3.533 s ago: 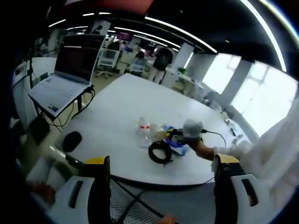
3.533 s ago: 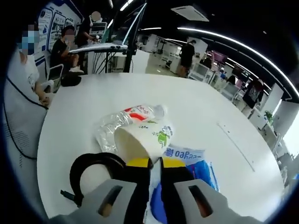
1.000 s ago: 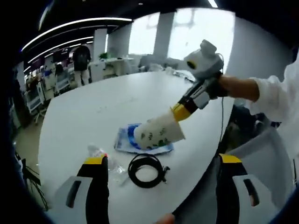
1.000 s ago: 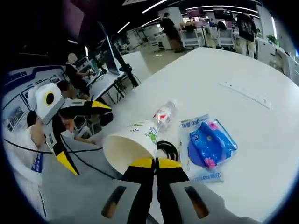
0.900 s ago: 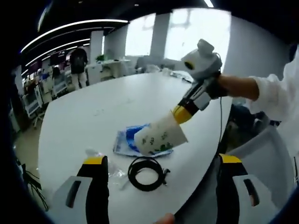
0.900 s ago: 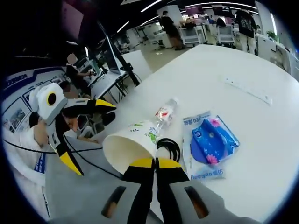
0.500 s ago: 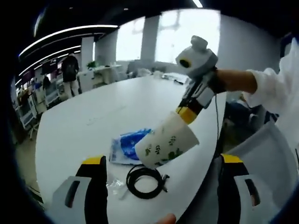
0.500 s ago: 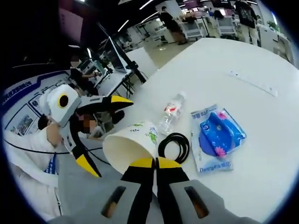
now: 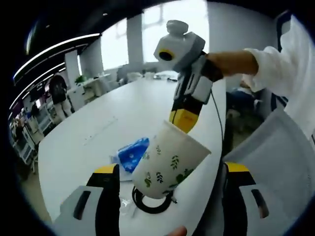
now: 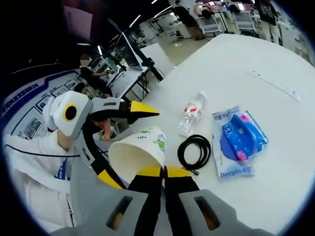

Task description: Arrange the tabletop items into an orderly group along one side of the table until the central work area is clear of visible clutter.

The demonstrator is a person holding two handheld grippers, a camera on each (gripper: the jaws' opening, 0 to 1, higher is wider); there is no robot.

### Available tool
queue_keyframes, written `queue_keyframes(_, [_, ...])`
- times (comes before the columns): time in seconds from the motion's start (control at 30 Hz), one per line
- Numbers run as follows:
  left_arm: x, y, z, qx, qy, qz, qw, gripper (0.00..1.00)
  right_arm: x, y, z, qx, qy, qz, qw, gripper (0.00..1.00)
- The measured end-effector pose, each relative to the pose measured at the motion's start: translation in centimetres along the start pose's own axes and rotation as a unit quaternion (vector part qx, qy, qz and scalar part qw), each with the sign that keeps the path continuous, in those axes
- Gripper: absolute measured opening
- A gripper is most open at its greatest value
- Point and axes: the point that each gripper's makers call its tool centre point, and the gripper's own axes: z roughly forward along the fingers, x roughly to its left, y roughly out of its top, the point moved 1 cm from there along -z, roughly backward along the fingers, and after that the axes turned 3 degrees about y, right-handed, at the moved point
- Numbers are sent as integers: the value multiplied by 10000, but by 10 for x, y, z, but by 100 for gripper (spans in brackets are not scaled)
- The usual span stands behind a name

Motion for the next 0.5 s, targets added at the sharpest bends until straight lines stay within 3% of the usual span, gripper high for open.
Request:
queue_keyframes(0.2, [0,5,-1,-142,58,126,9998,61,6,1,-4,-41,53,-5,10000,0])
queue_keyframes(0.3, [2,5,-3,-165,51,143,9997,47,8,0,-3,-21,87,-46,9999,0])
queue_keyframes(0.5, [-3,6,-8,-266,-40,-156,9995,41,11,6,-8,-240,227,48,9994,0])
